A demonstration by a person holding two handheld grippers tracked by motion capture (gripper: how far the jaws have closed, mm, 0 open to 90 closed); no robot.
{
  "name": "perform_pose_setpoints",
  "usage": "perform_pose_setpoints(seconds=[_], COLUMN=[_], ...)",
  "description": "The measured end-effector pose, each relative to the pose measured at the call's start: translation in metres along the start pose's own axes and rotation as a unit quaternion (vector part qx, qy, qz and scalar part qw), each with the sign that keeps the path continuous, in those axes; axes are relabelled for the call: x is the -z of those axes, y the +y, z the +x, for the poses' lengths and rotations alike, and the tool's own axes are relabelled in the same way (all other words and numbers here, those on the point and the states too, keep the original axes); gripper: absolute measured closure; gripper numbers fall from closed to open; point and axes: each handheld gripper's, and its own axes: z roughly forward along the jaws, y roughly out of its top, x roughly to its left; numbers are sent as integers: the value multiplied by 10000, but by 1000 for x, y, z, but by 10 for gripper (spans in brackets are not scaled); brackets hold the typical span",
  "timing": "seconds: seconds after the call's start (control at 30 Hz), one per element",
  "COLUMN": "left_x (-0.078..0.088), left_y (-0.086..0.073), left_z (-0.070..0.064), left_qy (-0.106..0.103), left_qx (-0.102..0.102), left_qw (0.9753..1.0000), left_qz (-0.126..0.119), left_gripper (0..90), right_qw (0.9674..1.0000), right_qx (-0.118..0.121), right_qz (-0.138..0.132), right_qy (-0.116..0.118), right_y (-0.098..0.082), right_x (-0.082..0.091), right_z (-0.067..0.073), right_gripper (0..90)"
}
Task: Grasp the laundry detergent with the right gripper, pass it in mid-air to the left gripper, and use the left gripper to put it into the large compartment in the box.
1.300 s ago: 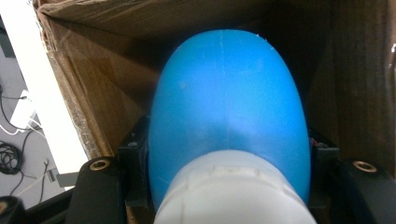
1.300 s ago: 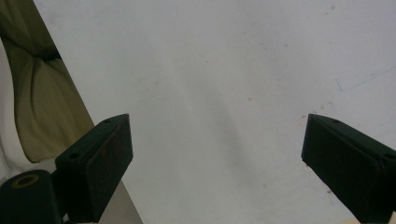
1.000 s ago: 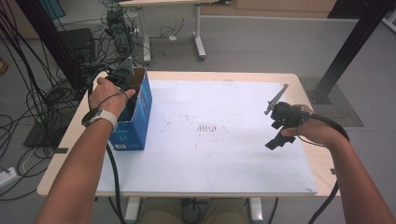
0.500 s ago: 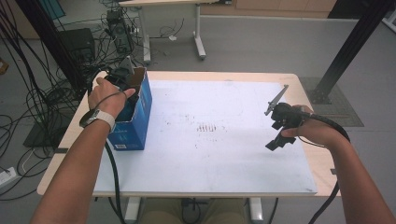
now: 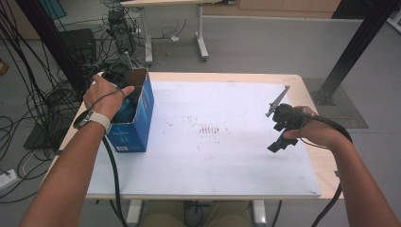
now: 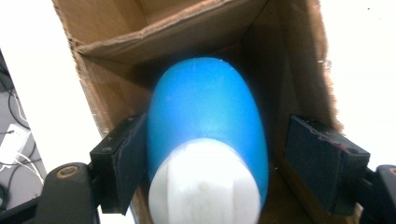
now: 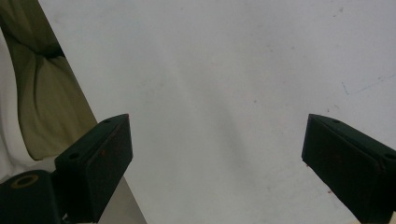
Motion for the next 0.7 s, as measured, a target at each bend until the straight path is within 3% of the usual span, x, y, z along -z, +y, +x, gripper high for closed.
perform_pose_setpoints(seconds=[0.27, 0.5, 0.7], left_x=[26, 58, 90], left_y=[4, 10, 12], left_z=[-10, -20, -33], left_qy=[-54, -31, 206], left_qx=[-244, -467, -791], left_qw=[9995, 9979, 9934], left_qz=[-209, -449, -800], left_gripper=[134, 133, 131], right_qw=[10000, 10000, 10000], right_qx=[29, 36, -7], right_qz=[20, 36, 61], right_qy=[0, -46, -60], right_y=[2, 1, 0], right_x=[0, 4, 8], right_z=[2, 3, 3], right_gripper=[86, 86, 83])
